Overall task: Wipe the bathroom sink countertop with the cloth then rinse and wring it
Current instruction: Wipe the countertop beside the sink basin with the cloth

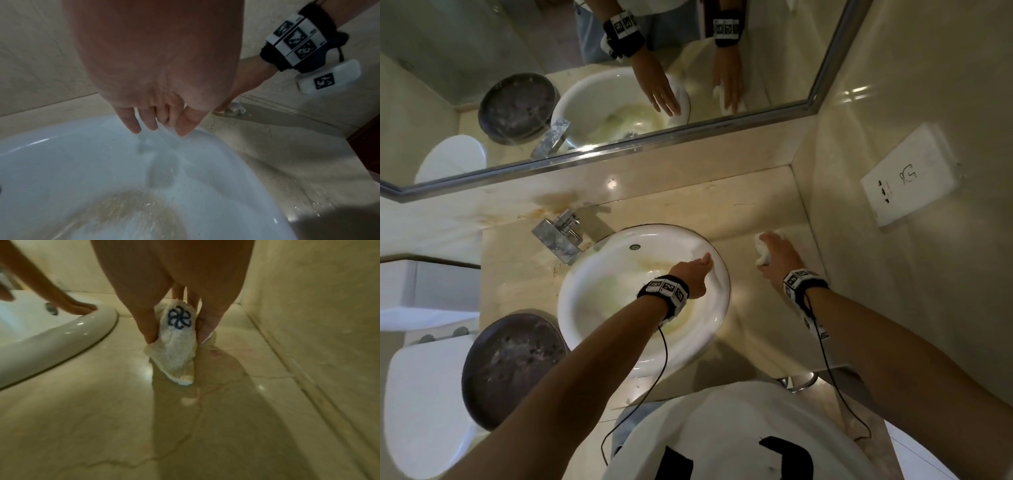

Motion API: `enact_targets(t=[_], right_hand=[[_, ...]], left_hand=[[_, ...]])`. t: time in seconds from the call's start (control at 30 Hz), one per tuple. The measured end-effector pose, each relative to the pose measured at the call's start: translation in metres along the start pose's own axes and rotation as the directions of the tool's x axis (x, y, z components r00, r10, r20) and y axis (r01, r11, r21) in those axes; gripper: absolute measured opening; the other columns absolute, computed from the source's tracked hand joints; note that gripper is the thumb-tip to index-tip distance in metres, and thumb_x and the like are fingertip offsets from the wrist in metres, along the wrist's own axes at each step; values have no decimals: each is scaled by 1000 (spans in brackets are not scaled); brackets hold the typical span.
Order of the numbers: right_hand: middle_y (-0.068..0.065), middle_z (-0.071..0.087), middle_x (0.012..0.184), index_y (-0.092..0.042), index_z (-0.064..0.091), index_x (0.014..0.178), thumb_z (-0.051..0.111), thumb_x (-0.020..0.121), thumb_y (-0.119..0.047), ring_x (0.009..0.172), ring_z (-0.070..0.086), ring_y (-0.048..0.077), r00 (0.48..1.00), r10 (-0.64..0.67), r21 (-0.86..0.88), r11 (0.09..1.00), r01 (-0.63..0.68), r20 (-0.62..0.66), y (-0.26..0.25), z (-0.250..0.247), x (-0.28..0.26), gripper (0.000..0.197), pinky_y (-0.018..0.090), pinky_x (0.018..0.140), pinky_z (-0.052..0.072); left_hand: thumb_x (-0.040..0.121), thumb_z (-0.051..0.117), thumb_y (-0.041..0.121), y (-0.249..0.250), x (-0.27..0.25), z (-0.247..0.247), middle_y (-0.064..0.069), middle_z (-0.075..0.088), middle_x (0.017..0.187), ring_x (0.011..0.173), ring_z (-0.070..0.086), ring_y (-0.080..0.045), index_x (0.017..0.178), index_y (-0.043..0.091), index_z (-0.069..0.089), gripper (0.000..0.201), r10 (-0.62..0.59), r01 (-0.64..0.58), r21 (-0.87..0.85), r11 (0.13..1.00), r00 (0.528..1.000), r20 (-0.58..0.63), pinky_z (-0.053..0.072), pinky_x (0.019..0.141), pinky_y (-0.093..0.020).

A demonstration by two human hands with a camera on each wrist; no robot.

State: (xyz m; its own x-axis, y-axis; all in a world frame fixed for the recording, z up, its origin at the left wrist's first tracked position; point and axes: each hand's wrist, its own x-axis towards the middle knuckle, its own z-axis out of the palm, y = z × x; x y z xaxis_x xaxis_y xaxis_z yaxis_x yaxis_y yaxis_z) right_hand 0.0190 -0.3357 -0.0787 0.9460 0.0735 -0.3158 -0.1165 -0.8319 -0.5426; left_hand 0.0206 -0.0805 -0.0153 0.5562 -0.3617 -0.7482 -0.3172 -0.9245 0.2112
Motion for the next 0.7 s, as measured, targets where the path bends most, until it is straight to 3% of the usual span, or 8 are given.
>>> enact_targets(t=[0.07,0.17,0.23,0.33,0.43,0.53,0.63,0.7], right_hand=[[9,46,141,-13,49,134,75,76,-14,129,42,30,997,-26,-29,999,28,77,-18,13,-2,64,39,101,44],[1,41,145,-20,44,137,81,72,-24,131,42,26,991,-44,-8,999,45,126,-38,35,-2,76,36,103,43],[-1,43,142,-20,45,136,80,73,-24,129,45,25,987,-74,14,997,73,144,-46,43,0,72,36,101,46],[0,44,141,-21,47,136,78,77,-21,127,46,22,988,-62,57,997,55,141,-44,31,3,66,34,103,43],[3,46,138,-27,49,131,72,78,-20,129,47,26,998,-52,36,998,53,-18,-29,3,12,58,38,102,46],[7,49,130,-20,52,126,68,77,-8,120,50,34,969,-3,-42,999,-8,-247,-8,-19,23,53,43,96,49],[9,43,135,-14,54,128,59,77,3,125,44,36,952,69,-57,994,-90,-297,12,-21,28,54,36,102,43],[12,40,144,-12,53,135,59,79,5,129,41,35,953,141,-41,987,-157,-269,16,-14,30,59,33,104,39]], left_hand=[[84,40,7,0,-1,0,2,32,159,127,55,-30,159,22,4,84,5,-5,-4,1000,1000,-4,54,95,-42],[85,40,6,0,-2,-1,4,27,162,127,55,-30,160,24,1,86,13,-13,4,1000,1000,-13,54,93,-40],[85,40,6,-3,1,0,3,30,161,124,57,-29,160,24,2,85,22,-21,30,999,1000,-17,55,91,-38],[87,38,4,-7,7,-4,-1,40,156,126,55,-28,160,27,4,83,9,-9,48,999,1000,12,52,97,-39],[92,37,6,-13,9,-20,-5,41,154,137,45,-27,159,31,15,75,-18,17,37,999,1000,17,44,107,-38],[94,39,8,-23,13,-31,-4,43,153,135,47,-27,155,28,30,65,-40,41,12,999,994,-103,43,105,-37],[94,41,8,-35,17,-34,-8,42,152,128,52,-27,151,13,32,58,-164,167,-15,986,942,-292,44,100,-38],[95,40,9,-46,19,-36,-10,31,158,139,40,-25,153,6,26,60,-267,258,-70,964,911,-313,39,109,-41]])
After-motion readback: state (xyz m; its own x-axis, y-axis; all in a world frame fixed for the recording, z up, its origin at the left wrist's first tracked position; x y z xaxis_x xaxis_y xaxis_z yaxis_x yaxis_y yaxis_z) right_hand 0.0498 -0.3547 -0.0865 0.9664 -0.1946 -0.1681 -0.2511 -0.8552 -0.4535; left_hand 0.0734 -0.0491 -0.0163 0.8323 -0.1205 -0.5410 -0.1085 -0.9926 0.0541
